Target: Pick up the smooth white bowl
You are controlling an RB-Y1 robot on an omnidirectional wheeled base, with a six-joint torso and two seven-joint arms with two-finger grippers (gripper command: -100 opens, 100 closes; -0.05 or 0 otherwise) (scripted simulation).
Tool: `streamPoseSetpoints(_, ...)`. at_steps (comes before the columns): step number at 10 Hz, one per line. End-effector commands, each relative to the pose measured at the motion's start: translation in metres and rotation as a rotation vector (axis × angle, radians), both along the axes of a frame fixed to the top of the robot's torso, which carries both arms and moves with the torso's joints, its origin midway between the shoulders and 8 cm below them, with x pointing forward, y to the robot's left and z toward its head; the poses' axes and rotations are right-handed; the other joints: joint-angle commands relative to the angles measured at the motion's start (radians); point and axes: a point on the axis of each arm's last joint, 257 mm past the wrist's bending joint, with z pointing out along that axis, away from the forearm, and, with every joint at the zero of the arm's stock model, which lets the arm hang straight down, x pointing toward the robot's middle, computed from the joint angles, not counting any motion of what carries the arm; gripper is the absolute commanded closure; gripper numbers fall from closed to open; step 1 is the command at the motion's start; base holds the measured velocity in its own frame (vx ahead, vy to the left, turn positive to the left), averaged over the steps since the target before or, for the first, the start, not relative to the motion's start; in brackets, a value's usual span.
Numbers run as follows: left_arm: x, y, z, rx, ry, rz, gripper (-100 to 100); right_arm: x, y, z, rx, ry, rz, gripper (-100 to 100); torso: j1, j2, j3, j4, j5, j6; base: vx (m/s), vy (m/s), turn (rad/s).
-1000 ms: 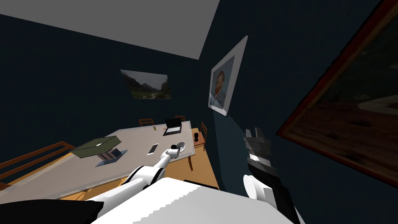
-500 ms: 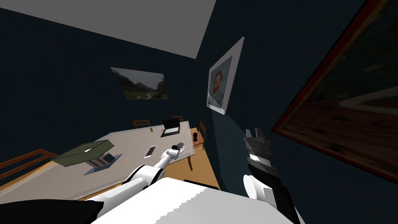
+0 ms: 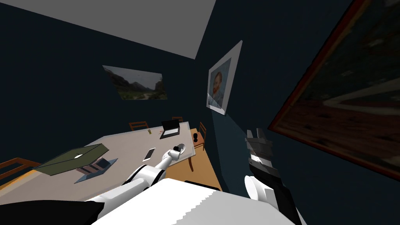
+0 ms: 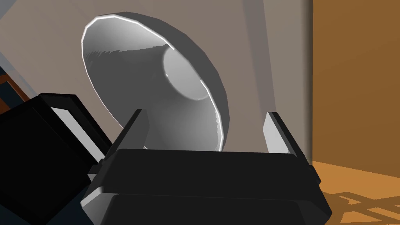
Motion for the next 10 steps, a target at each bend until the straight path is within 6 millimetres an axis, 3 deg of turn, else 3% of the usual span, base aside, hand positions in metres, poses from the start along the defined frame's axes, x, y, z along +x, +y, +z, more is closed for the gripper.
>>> streamPoseSetpoints(1,-0.0037,0.0014,-0.0024,0.019,0.01,-0.006,-100,0.0,0.0,0.0,0.0,0.0,0.0,0,0.0,0.0,0.0,0.0,0.0,0.0,-0.018,0.04,-0.188)
streamPoseSetpoints(10,-0.0104,0.0049,-0.0066,-0.008,-0.001,0.107,-100,0.0,0.0,0.0,0.0,0.0,0.0,0,0.0,0.0,0.0,0.0,0.0,0.0,-0.018,0.035,-0.075)
